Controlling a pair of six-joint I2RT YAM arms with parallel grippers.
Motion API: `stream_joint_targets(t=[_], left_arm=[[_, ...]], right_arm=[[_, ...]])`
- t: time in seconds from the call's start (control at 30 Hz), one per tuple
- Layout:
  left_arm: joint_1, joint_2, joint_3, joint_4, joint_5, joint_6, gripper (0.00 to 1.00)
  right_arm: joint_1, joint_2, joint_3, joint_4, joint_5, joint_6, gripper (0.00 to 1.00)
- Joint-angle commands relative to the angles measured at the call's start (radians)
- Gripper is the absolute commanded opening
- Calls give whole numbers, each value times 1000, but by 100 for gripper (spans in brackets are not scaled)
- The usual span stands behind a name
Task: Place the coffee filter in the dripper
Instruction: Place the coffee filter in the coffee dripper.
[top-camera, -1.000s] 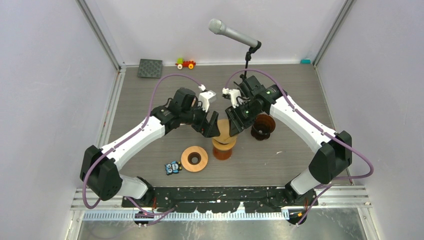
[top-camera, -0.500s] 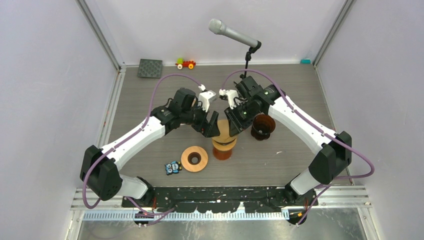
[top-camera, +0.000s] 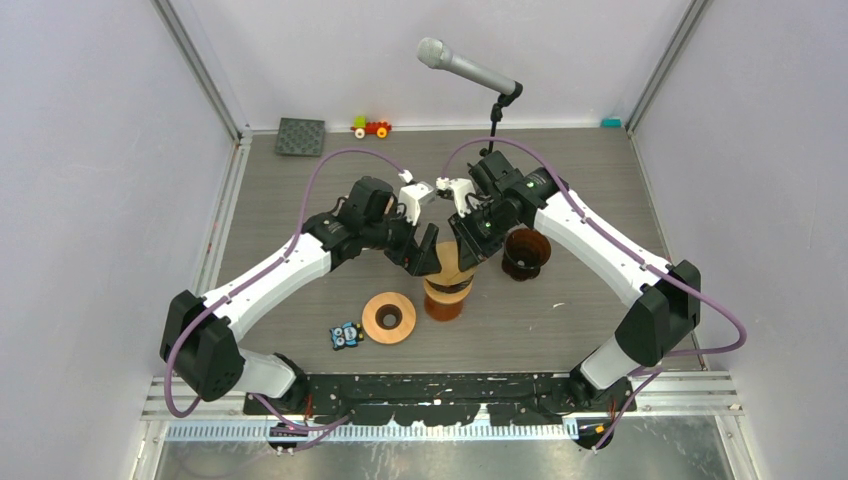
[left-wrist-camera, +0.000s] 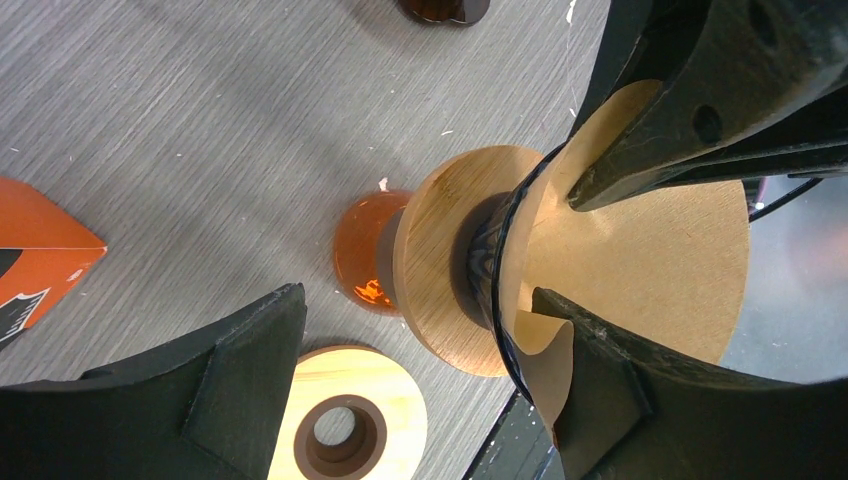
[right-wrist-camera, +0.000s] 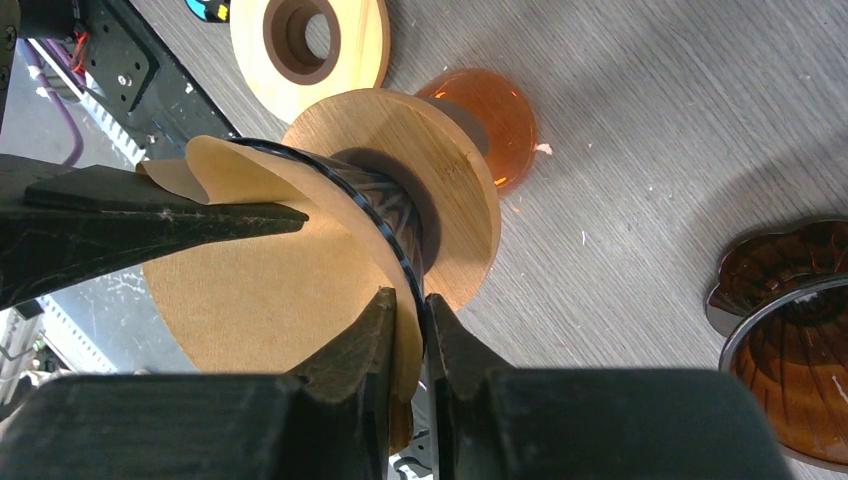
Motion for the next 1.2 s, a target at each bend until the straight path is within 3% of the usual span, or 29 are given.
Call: stream_joint_targets(t=[0.0, 0.17, 0.47, 1.17], left_arm=[[0, -14, 8, 25, -18, 10, 84], [-1, -12, 10, 20, -19, 15, 85], [-2, -19, 9, 20, -24, 19, 84], [-1, -1, 12, 21, -13, 21, 84]], right_arm=[[6, 2, 36, -13, 20, -6, 19], [7, 4, 36, -10, 22, -3, 19], [7, -7, 23, -8, 24, 1, 37], [52, -19, -27, 47, 134, -10, 37]])
